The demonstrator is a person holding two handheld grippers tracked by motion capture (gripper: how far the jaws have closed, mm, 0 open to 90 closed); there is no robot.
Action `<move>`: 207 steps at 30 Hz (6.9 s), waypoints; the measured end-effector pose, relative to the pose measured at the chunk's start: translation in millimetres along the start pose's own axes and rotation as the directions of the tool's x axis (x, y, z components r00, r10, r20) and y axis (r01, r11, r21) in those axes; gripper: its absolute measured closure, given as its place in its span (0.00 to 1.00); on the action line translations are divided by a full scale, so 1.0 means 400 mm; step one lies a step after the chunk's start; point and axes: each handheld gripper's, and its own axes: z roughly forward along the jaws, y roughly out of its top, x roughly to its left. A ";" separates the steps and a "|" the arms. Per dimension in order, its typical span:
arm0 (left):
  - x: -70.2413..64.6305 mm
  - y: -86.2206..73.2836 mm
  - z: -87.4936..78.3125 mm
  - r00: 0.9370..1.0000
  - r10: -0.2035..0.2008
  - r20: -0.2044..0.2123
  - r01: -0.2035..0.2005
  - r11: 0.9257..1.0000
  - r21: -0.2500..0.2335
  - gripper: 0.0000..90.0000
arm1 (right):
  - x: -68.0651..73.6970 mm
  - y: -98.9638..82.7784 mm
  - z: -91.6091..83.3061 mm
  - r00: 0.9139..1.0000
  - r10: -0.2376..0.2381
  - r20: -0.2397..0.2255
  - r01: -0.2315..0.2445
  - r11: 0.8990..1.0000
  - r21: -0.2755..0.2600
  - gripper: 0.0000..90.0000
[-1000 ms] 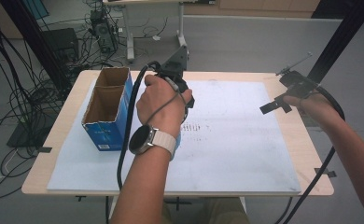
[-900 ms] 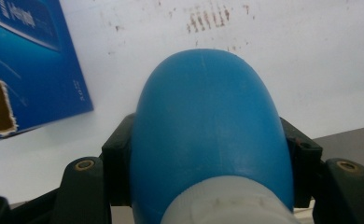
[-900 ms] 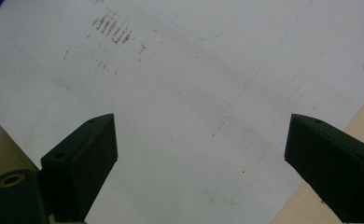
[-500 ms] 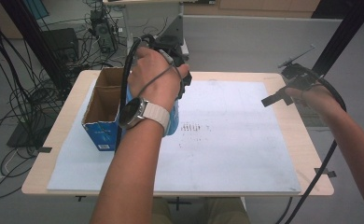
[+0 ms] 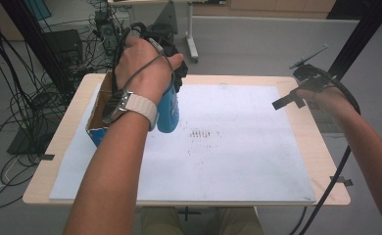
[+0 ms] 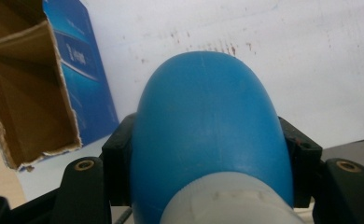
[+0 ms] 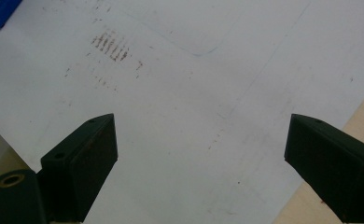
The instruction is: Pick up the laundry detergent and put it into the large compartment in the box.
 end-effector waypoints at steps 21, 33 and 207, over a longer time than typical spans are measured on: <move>0.107 0.028 -0.033 0.999 -0.041 -0.030 0.040 0.999 -0.023 0.41 | -0.007 0.029 -0.017 0.999 0.017 0.029 -0.017 1.000 0.004 0.10; 0.174 0.045 -0.073 0.995 -0.086 -0.054 0.084 0.996 -0.030 0.41 | -0.015 0.046 -0.013 0.999 0.030 0.031 -0.030 1.000 0.007 0.10; 0.451 -0.014 0.368 0.988 -0.122 -0.095 0.124 0.992 0.019 0.41 | -0.090 -0.029 0.053 0.989 0.147 0.011 -0.147 0.989 0.028 0.10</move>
